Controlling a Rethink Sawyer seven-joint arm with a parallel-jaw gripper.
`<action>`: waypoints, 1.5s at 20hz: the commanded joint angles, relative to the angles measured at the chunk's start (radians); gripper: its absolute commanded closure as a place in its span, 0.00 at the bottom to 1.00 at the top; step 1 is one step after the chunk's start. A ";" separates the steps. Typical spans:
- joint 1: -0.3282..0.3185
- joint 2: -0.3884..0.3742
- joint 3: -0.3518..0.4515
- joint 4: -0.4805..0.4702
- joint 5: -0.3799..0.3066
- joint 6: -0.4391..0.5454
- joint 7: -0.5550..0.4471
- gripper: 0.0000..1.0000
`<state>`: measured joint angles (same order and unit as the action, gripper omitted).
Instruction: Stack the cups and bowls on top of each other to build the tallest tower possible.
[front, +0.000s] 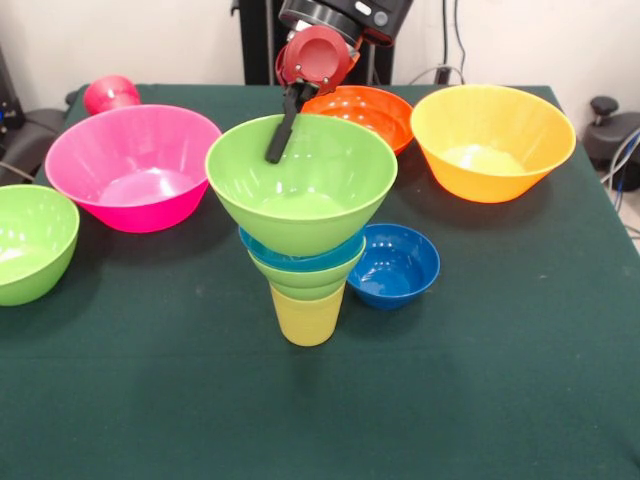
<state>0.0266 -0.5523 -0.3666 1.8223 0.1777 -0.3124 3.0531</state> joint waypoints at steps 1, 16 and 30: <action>0.011 0.018 0.084 0.006 -0.011 -0.031 0.067 1.00; 0.006 0.024 0.091 0.008 -0.020 -0.044 0.069 1.00; -0.001 0.025 0.100 0.011 -0.024 -0.055 0.071 1.00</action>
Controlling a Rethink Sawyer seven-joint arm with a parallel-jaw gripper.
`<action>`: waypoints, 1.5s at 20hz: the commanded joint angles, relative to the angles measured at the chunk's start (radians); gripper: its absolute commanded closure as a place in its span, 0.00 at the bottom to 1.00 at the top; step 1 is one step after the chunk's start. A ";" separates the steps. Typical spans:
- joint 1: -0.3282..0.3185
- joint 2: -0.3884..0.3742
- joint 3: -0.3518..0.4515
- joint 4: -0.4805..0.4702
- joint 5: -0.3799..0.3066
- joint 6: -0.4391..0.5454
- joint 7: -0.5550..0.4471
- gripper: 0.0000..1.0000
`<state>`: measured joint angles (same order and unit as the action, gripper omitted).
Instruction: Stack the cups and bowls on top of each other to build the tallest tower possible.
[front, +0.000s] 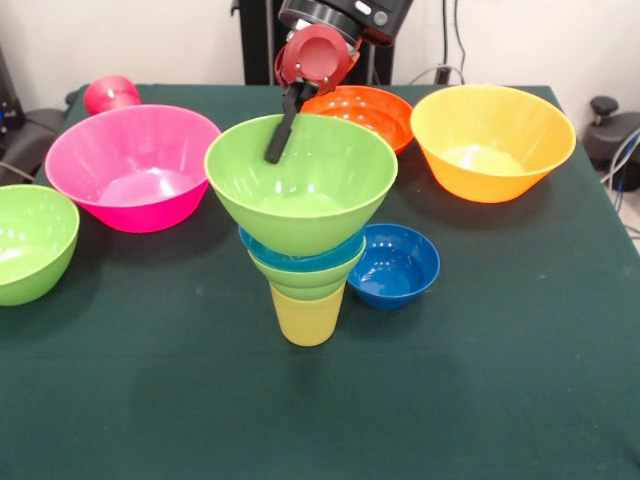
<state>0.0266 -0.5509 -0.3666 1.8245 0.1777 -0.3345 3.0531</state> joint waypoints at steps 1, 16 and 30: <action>-0.001 0.025 0.099 0.008 -0.022 -0.035 0.072 0.00; -0.011 0.021 0.106 0.006 -0.035 -0.036 0.066 0.00; -0.034 -0.077 0.099 0.011 -0.056 0.068 0.028 0.00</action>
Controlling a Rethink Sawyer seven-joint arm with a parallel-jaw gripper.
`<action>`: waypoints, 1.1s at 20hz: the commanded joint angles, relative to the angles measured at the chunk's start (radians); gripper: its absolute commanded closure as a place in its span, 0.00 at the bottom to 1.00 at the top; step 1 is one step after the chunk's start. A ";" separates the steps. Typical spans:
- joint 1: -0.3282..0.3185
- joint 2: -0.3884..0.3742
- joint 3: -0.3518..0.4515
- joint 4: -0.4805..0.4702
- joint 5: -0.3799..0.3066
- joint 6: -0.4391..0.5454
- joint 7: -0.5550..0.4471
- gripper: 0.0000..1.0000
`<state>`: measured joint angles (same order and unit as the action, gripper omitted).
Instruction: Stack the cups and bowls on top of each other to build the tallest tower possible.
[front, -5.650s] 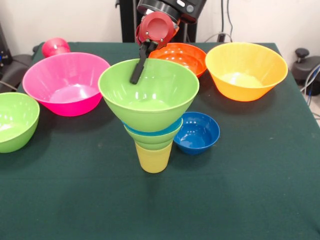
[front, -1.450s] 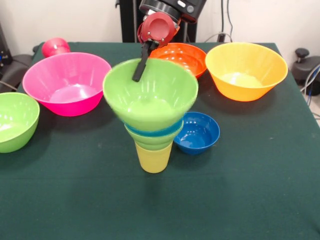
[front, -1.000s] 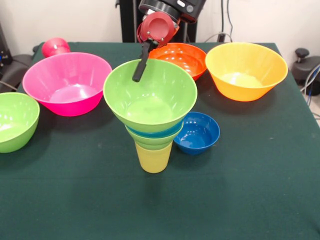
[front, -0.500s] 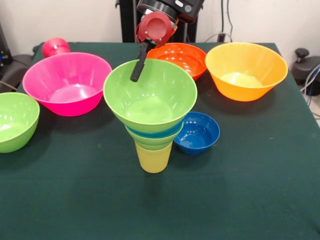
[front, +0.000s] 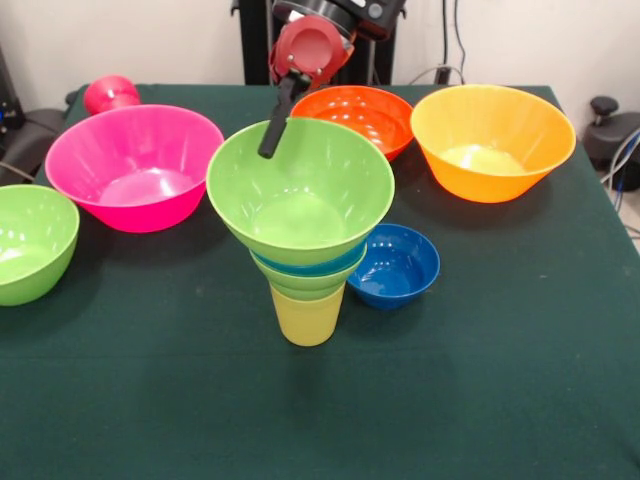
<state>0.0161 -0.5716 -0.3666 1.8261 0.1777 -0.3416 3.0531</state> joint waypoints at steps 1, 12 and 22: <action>-0.030 -0.071 0.105 0.010 -0.060 0.090 0.024 0.00; -0.115 -0.248 0.174 0.062 -0.124 0.231 -0.022 0.00; -0.076 -0.232 0.147 0.062 -0.099 0.224 0.004 0.00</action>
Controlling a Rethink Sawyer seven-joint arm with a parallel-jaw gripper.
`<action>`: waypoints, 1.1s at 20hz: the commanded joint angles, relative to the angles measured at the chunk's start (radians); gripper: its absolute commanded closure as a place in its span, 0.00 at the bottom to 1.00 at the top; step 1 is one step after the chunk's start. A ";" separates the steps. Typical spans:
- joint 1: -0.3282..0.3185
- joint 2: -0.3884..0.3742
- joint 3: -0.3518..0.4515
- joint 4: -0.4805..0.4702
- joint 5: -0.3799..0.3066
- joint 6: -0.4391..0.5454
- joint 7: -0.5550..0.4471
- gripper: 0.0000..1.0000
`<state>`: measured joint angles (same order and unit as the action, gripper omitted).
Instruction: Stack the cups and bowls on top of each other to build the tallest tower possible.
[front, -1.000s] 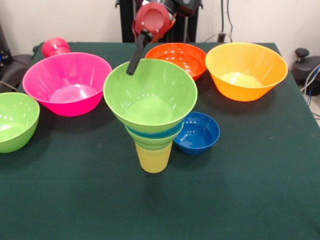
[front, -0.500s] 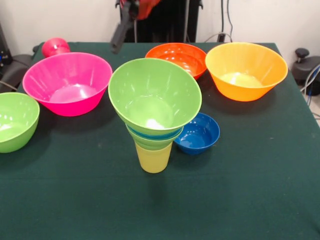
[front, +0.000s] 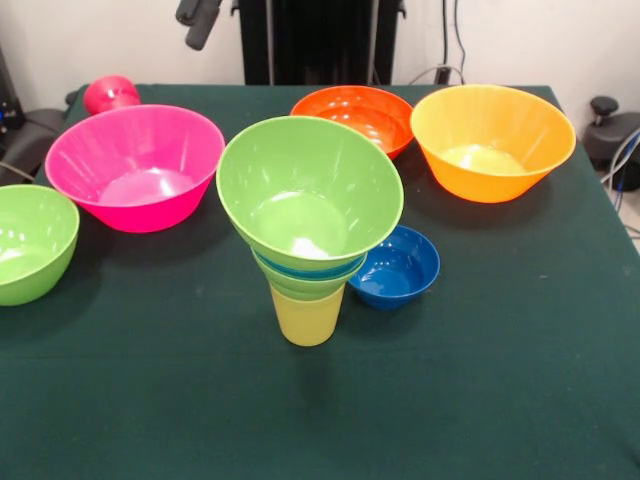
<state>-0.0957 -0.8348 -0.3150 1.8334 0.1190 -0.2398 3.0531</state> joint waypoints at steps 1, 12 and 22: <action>0.041 0.039 0.091 0.054 -0.038 0.111 0.007 0.00; 0.091 0.028 0.066 0.121 -0.016 0.088 0.052 0.00; 0.137 -0.020 0.043 0.317 -0.078 -0.037 0.083 0.00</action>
<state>-0.0165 -0.8532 -0.3173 1.9641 0.1196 -0.2528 3.0531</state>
